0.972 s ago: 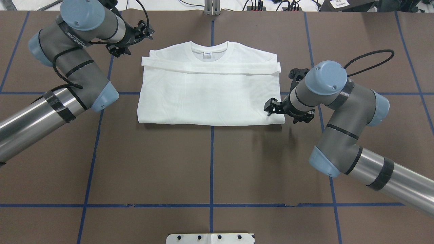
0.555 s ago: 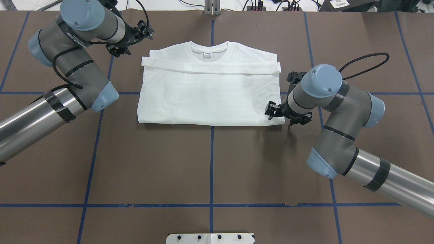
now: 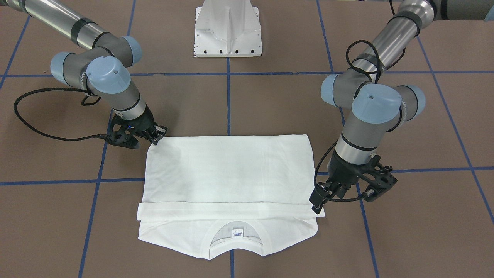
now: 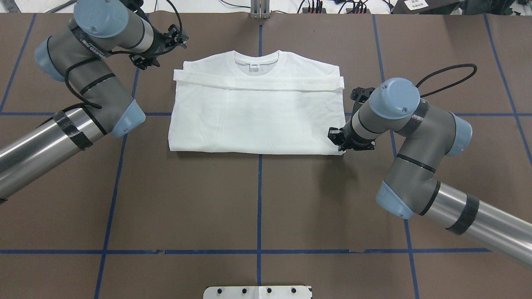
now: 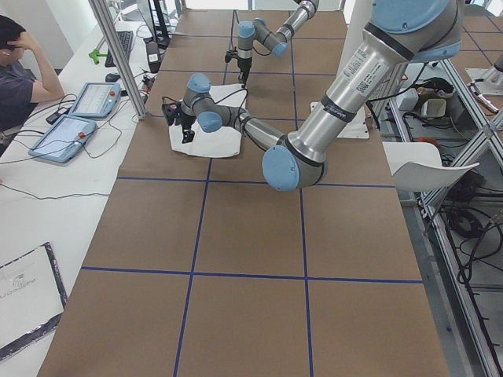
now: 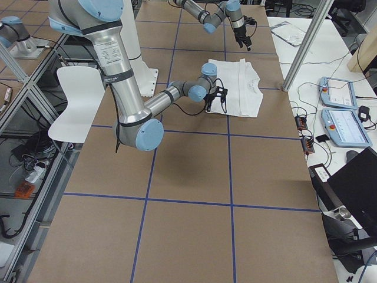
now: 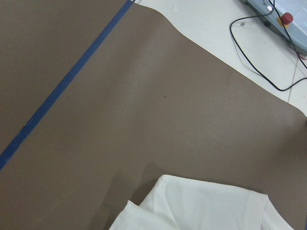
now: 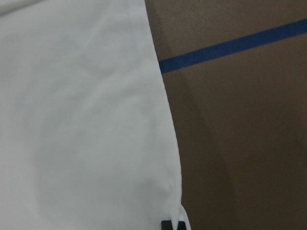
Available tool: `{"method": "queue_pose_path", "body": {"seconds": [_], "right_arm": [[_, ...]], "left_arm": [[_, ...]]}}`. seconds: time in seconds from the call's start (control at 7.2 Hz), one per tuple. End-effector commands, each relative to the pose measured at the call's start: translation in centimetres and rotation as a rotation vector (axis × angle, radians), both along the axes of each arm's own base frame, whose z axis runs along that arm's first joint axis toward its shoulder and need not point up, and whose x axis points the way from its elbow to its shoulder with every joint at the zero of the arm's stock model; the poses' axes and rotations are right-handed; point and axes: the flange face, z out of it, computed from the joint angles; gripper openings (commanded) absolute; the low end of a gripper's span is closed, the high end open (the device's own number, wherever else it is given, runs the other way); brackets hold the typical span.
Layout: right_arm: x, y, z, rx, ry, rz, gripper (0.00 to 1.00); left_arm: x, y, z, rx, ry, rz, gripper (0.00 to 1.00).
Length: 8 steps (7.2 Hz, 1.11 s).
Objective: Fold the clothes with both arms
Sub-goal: 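Lower the right gripper to the folded shirt's side edge and grasp, then drag the folded shirt with the right gripper, rotating it, while the left arm lowers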
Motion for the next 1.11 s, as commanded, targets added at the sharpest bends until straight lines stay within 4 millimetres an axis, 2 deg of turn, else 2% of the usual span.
{"method": "queue_pose_path", "body": {"seconds": [0.0,0.14,0.28,0.42,0.56,0.69,0.83,0.97], "right_arm": [[2.3,1.1,-1.4,0.017,-0.044,-0.016,0.00],[5.9,4.2,-0.8,0.027,-0.058,-0.021,0.00],[9.7,8.1,-0.3,0.034,-0.068,-0.035,0.00],[12.0,12.3,-0.1,0.034,-0.074,-0.074,0.00],[13.4,16.3,0.0,0.015,-0.080,-0.138,0.00],[13.5,20.5,-0.7,-0.006,-0.102,-0.242,0.00],[12.2,24.9,-1.4,-0.020,-0.116,-0.355,0.00],[10.5,28.9,-1.2,-0.031,-0.108,-0.464,0.00]], "left_arm": [[0.0,0.0,-0.2,0.003,0.002,0.000,1.00],[-0.3,0.2,-0.6,0.010,0.008,-0.001,1.00],[-1.1,1.1,-0.1,0.011,0.008,-0.005,1.00],[-1.8,1.9,0.2,0.017,0.013,-0.005,1.00],[-2.0,2.1,0.3,0.019,0.013,-0.006,1.00],[-2.0,2.2,0.4,0.018,0.013,-0.010,1.00],[-2.4,2.3,0.5,0.023,0.010,-0.025,1.00],[-2.3,2.8,-0.3,0.038,0.018,-0.029,1.00]]}}
